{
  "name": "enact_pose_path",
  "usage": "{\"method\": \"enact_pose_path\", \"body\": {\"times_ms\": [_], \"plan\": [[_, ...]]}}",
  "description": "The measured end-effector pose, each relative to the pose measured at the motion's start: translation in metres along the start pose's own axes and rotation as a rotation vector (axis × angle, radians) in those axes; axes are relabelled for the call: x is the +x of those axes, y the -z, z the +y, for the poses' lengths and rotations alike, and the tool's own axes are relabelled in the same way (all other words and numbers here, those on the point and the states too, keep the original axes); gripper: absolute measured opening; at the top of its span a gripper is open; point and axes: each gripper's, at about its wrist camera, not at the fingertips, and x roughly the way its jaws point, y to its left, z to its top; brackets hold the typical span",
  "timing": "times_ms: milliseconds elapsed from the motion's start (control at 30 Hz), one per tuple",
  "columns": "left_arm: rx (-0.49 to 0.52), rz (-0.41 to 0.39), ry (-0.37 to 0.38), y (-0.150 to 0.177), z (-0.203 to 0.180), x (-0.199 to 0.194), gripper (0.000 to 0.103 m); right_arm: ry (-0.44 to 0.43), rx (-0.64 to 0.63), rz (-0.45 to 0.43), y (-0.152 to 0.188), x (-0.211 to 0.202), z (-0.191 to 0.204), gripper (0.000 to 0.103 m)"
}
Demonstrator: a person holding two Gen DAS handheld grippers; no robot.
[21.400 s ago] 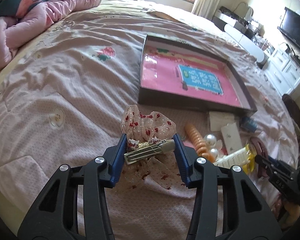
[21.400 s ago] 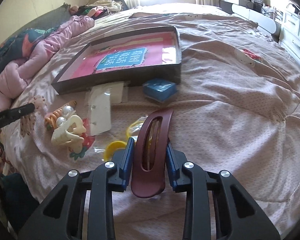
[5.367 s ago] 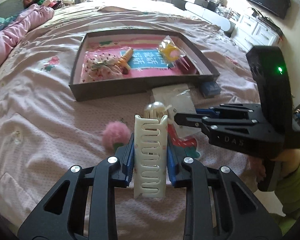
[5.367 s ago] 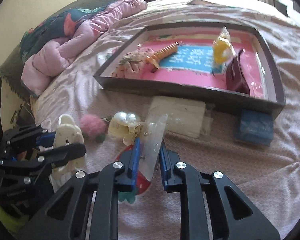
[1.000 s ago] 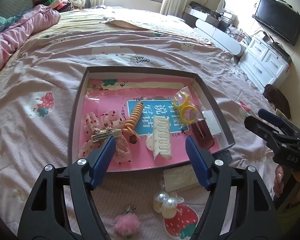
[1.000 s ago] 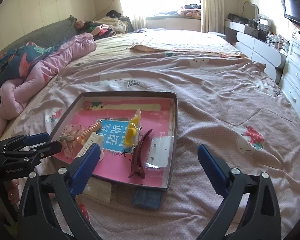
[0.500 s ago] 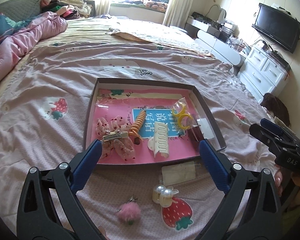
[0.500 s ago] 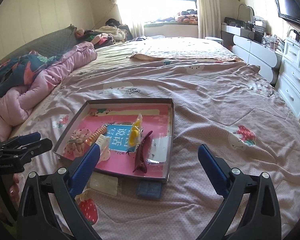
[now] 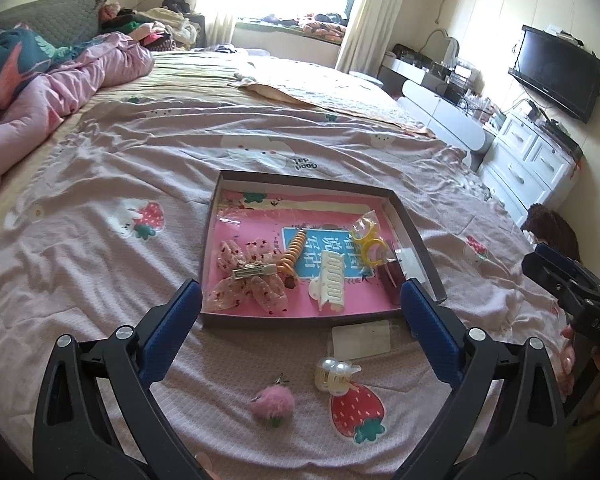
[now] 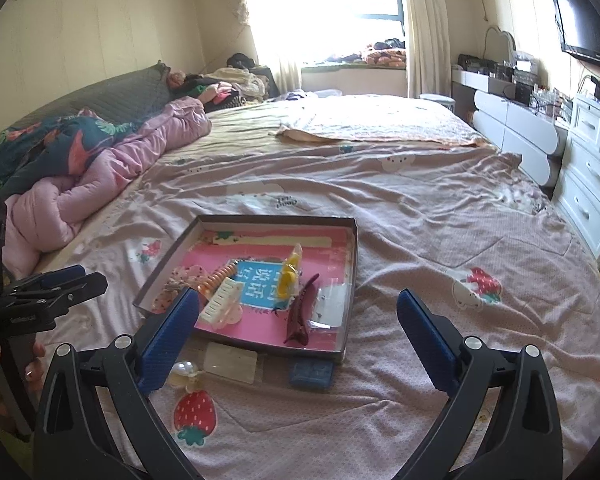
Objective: Organize jewelry
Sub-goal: 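Withdraw both tools toward the pearl claw clip and blue plastic box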
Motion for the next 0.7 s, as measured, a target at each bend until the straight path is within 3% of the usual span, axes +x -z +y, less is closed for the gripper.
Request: {"method": "enact_pose_path", "body": {"times_ms": [300,700], "plan": [[-0.003,-0.012,-0.02,0.012,0.004,-0.016,0.091,-0.023,-0.021,-0.001,0.007,-0.008,0.009,0.096],[0.027,0.03,-0.051,0.044,0.002,-0.015,0.091,-0.026,-0.059,0.037,0.035,0.001,0.012,0.096]]}}
